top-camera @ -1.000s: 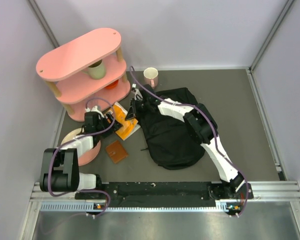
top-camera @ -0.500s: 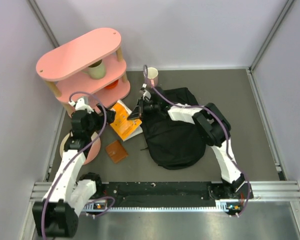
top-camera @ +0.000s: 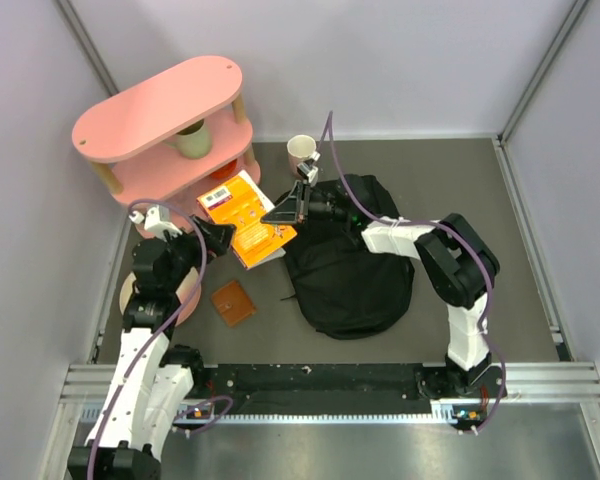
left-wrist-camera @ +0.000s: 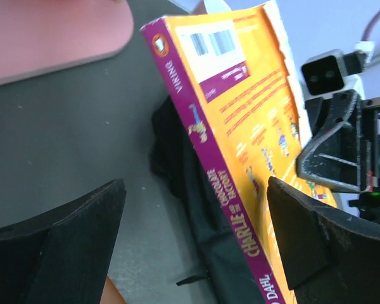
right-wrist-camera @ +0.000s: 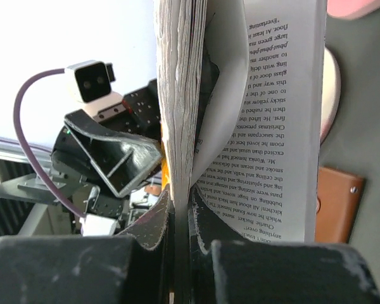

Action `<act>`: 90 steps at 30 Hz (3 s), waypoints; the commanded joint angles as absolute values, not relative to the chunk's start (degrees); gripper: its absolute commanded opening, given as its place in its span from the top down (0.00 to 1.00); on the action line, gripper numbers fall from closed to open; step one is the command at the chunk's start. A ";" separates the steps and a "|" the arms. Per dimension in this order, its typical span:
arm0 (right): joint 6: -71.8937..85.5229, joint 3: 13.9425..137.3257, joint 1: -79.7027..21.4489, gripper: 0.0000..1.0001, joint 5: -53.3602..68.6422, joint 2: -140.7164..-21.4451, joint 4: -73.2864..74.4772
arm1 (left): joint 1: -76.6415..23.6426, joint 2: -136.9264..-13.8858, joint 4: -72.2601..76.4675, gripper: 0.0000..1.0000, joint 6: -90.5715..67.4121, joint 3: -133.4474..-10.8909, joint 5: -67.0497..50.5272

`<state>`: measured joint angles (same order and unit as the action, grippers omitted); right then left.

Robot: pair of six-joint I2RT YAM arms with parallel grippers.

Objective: Pack the student bag
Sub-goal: Pick up the book from the center of the board.

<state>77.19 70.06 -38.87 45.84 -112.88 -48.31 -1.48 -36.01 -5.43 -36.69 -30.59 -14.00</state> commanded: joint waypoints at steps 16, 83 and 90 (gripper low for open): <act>76.30 59.25 -36.92 0.73 53.44 -100.04 -55.21 | -1.58 -42.29 17.33 1.00 -48.61 -30.49 -31.56; 77.88 21.10 -42.81 0.87 4.57 -68.65 -75.59 | -30.85 -60.74 48.27 1.00 -65.84 -32.08 -11.78; 58.07 24.24 -40.34 1.00 -5.25 -42.49 -35.60 | -30.85 -59.50 17.17 0.02 -47.15 -42.97 -13.63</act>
